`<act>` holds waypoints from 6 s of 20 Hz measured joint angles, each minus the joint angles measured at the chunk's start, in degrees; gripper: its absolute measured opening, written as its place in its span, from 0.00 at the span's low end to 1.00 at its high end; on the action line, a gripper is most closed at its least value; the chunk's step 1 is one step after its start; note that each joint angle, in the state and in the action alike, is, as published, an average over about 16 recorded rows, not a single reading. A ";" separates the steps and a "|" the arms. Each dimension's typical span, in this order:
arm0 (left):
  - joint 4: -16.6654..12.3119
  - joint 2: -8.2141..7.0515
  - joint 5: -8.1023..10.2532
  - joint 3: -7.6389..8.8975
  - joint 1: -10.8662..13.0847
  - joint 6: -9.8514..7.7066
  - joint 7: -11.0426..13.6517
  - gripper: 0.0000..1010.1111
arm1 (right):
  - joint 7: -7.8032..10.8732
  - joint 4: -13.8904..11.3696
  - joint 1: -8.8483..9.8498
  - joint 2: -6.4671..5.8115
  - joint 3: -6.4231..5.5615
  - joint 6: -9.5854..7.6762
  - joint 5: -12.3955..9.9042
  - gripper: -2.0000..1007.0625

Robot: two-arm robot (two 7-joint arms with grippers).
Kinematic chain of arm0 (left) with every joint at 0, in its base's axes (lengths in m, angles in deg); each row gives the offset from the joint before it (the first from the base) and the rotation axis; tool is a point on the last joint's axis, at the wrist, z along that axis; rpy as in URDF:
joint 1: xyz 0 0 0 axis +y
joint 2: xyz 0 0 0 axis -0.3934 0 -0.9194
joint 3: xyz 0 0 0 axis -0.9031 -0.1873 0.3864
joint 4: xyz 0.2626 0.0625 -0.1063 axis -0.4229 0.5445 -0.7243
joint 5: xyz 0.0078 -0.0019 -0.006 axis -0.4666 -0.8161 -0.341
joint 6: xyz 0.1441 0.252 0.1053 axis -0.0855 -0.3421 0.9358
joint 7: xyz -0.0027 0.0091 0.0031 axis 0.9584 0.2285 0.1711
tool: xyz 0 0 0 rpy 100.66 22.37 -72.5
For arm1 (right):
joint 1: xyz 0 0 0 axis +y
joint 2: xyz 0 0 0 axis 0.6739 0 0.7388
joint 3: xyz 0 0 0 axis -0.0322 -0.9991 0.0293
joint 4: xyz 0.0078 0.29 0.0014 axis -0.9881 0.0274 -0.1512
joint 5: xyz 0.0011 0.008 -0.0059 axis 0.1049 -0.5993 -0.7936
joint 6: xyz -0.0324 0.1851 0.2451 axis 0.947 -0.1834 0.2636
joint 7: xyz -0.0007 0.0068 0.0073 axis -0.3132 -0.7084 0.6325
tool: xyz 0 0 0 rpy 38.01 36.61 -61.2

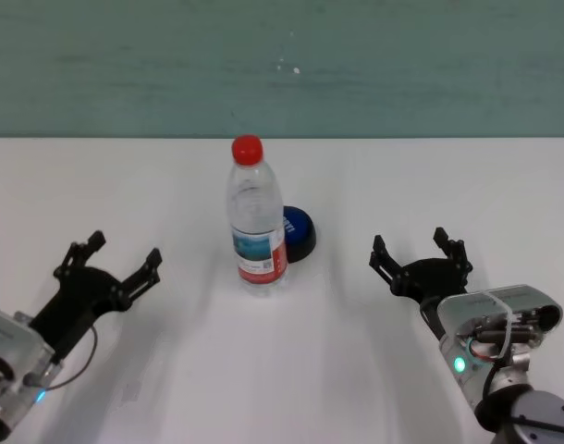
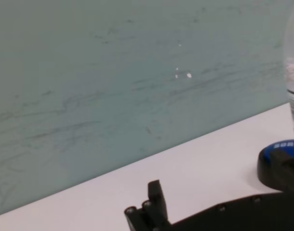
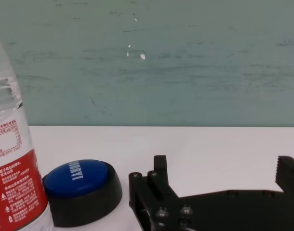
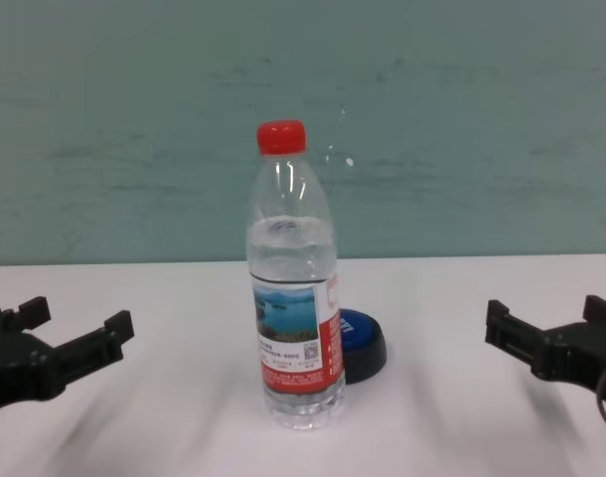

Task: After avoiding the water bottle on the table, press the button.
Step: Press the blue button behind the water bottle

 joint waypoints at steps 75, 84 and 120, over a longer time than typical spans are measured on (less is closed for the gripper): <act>-8.16 -3.12 3.27 -1.00 8.00 1.04 2.42 1.00 | 14.79 12.70 -16.54 1.22 -3.03 -7.02 -0.54 1.00; -8.16 -3.12 3.27 -1.00 8.01 1.04 2.42 1.00 | 16.01 17.49 -20.38 1.57 -1.56 -7.11 -0.56 1.00; -8.16 -3.12 3.26 -0.99 8.01 1.04 2.42 1.00 | 20.51 34.28 -30.20 3.28 2.20 -7.38 -2.89 1.00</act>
